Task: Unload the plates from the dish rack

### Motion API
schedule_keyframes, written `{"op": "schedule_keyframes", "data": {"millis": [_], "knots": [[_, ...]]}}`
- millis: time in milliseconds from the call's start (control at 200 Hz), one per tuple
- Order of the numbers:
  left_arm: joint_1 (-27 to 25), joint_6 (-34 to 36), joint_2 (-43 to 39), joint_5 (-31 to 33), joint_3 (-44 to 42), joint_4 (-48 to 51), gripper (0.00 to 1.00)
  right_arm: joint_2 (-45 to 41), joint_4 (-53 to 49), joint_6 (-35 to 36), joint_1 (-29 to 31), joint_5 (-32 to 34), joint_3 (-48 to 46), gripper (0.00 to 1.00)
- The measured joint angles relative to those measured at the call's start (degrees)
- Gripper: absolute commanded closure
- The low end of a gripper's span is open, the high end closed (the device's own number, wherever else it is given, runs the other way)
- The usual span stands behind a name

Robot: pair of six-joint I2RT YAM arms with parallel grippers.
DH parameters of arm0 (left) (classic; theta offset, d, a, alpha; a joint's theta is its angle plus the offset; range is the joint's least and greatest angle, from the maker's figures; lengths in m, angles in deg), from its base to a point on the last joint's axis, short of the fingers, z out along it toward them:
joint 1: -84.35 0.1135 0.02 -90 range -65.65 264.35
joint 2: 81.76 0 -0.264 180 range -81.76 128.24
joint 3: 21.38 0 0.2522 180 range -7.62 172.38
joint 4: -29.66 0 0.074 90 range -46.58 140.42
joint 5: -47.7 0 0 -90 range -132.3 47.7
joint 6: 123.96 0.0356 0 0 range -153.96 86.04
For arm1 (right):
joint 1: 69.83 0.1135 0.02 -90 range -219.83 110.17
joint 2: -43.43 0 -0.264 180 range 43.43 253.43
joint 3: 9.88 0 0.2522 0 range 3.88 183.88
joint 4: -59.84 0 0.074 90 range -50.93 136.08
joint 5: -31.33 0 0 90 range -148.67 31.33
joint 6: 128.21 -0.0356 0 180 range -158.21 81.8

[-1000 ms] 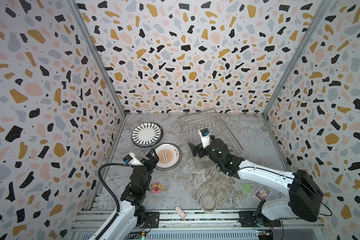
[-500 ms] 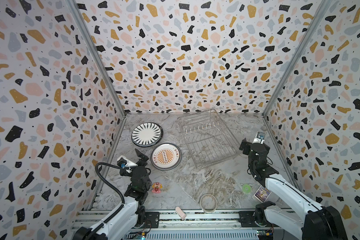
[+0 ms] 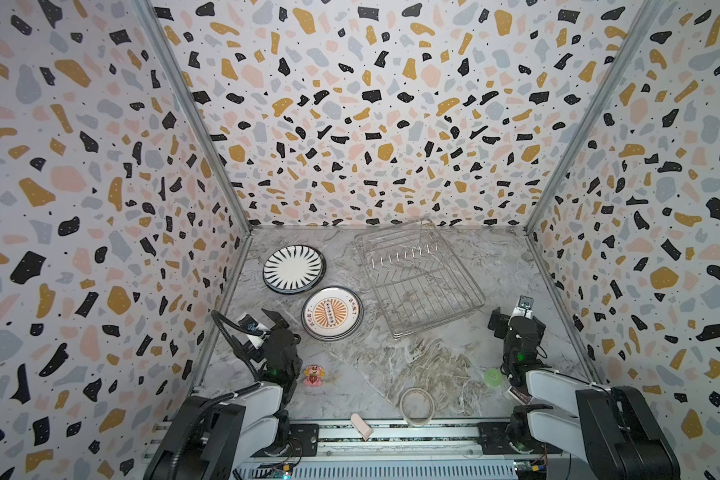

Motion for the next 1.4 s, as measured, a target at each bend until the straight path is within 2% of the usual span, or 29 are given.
{"op": "schedule_keyframes", "data": {"millis": [80, 210, 335, 481, 566, 846, 1402], "knots": [[0.7, 2.1, 3.8, -2.6, 0.0, -3.7, 0.0, 0.7, 6.7, 1.6, 0.0, -3.1, -0.9, 0.01], [0.6, 4.6, 4.5, -7.3, 0.6, -5.0, 0.01, 2.1, 15.2, 2.4, -0.1, -5.7, -2.3, 0.0], [0.4, 7.5, 7.0, -11.6, 2.6, -5.5, 0.02, 8.6, 25.5, 2.3, -2.3, -9.1, -3.8, 0.0], [0.2, 10.5, 13.6, -16.1, 3.5, -11.1, 0.04, 11.9, 28.5, 2.4, -3.4, -12.4, -3.9, 0.01], [0.2, 11.0, 14.4, -17.4, 3.9, -8.6, 0.01, 15.5, 33.6, 3.2, -2.4, -13.1, -3.7, 0.01], [0.2, 11.5, 14.5, -18.5, 6.3, -8.4, 0.0, 17.5, 28.8, 4.1, -1.3, -12.4, 1.9, 0.01], [0.3, 11.5, 13.7, -18.9, 6.3, -7.3, 0.0, 18.1, 26.4, 4.2, -0.7, -12.0, 2.7, 0.01]]}}
